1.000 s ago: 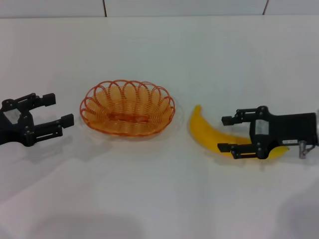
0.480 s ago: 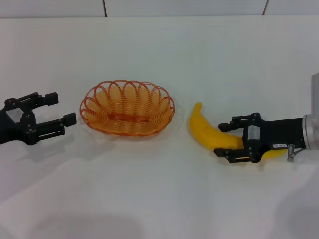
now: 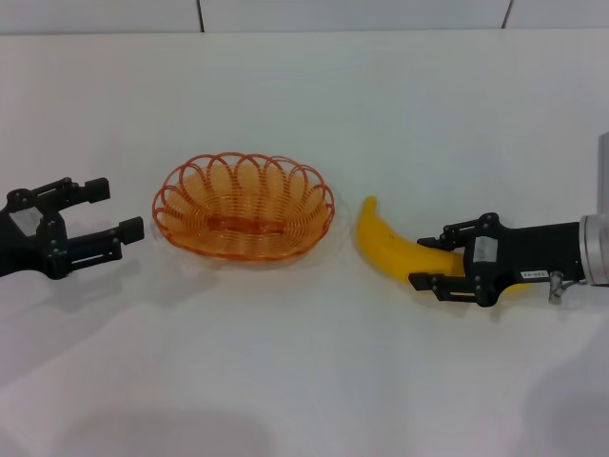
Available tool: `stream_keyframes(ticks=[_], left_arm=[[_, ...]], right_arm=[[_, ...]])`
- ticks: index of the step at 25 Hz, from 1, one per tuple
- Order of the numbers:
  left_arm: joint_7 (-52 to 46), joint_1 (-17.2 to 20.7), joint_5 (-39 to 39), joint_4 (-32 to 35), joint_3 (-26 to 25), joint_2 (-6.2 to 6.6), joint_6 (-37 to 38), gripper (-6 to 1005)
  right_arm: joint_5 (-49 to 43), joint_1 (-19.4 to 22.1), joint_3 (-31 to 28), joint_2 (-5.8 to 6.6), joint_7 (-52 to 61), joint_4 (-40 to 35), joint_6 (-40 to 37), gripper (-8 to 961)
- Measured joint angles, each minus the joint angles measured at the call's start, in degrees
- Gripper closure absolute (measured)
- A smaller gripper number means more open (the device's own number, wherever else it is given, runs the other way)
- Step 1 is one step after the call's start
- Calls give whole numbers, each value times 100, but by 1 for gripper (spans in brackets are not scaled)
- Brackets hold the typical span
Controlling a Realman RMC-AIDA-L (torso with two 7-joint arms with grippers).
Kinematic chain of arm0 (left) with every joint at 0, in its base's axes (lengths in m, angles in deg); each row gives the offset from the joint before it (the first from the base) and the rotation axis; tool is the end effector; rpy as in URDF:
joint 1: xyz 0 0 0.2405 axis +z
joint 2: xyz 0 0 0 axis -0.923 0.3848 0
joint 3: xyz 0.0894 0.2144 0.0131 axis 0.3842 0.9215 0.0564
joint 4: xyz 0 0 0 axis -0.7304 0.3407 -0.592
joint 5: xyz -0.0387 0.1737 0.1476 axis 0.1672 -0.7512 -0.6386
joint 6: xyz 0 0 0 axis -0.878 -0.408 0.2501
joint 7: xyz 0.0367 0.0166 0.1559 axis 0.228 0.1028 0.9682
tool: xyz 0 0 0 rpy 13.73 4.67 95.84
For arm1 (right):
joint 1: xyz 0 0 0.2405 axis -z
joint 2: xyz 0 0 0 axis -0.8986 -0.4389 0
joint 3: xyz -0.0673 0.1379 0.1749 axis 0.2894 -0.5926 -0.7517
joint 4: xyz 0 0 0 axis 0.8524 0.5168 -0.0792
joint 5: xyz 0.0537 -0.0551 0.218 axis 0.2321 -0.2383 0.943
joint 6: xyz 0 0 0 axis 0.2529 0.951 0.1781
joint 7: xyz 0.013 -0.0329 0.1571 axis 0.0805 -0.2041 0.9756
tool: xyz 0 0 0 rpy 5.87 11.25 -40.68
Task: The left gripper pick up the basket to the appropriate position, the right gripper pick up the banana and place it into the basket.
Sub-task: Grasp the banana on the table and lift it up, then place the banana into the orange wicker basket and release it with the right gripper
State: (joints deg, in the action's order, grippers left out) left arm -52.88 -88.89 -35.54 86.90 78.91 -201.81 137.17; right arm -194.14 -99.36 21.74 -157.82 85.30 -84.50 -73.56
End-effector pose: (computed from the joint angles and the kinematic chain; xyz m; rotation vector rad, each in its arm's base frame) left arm -0.2946 0.3229 0.0343 -2.5699 -0.5684 -0.6892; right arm 0.3185 0.3209 -0.0267 -2.8203 0.4571 0.2855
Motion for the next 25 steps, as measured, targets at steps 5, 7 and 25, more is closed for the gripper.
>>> stream_keyframes(ticks=[5,7,25], left_arm=[[-9,-2,-4,-9,0,9,24,192],[-31,11,-5,-10,0,17,44,192],[-118,-225,-458,-503,-1,119,-50,193]], right_arm=[[16,-4,-7,1,50,-16,-69,409],[153,-5,-51,0,60,-101,-214,446],[1671,-1324,431,-43,-73,-106,-1274,465]])
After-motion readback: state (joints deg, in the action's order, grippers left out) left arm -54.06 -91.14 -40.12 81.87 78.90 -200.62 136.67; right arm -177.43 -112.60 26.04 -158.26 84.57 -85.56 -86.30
